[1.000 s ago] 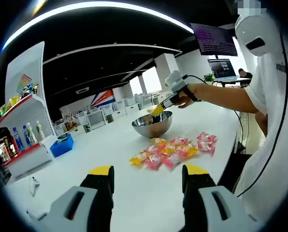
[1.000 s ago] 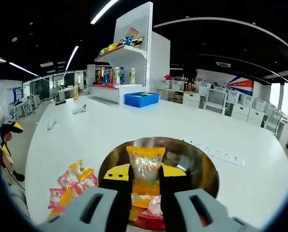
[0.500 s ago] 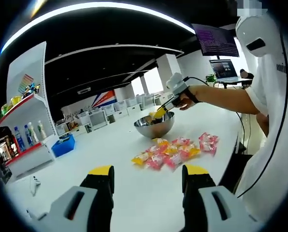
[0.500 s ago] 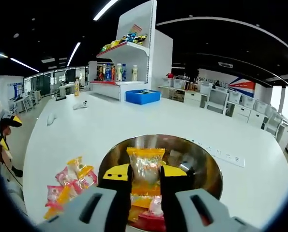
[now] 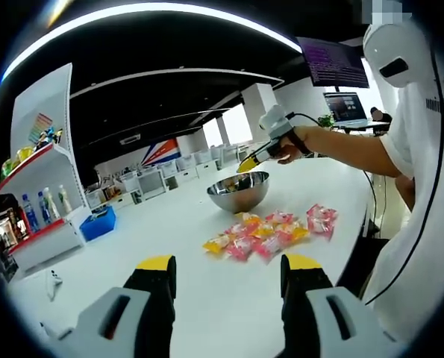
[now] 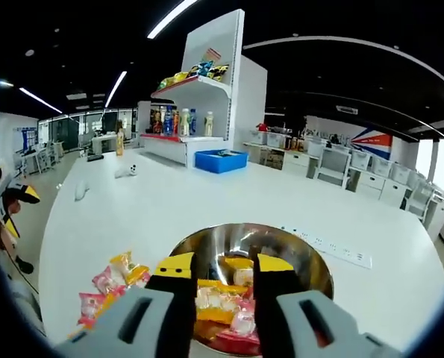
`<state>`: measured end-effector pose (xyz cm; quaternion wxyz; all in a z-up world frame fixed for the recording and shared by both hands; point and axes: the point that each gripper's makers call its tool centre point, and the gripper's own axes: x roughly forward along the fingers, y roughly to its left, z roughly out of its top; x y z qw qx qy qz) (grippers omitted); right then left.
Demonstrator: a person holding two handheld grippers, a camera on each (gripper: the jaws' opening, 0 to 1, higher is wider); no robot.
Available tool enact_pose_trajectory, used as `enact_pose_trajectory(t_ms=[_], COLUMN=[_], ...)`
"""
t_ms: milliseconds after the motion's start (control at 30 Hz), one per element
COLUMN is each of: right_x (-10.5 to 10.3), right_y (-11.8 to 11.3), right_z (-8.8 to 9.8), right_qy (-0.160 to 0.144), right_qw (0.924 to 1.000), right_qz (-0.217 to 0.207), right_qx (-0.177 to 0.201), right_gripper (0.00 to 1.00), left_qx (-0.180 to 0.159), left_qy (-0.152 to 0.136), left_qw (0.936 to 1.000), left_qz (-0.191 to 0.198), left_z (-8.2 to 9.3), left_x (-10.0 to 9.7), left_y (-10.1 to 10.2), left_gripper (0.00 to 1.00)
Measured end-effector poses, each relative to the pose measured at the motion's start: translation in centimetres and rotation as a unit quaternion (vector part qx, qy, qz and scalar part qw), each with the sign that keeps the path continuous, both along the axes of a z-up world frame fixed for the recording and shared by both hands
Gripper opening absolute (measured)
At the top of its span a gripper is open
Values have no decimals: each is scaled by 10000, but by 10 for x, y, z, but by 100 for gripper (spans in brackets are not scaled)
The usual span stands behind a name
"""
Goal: Pick up the marshmallows scattered on the table and place them into the bowl on the table
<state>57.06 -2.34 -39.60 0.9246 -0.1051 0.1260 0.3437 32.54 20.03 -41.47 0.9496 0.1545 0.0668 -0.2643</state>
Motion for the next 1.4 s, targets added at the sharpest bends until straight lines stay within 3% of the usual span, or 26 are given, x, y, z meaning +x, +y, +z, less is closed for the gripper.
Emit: enact_pose_trajectory(t_ms=[833,1400], right_x=[-24,-30], right_y=[-10,-44], right_z=[23,22], right_qy=[-315,-293], right_qw=[9994,9996], right_qz=[132,28], right_qx=[-90,15], right_gripper=[28,31], left_qx=[-33,-107], left_qy=[5,-22], left_qw=[10000,9999], left_qz=[-64,-112], left_z=[-1,-2], left_x=[3,4], left_y=[-5,-9], left_gripper=[57,57])
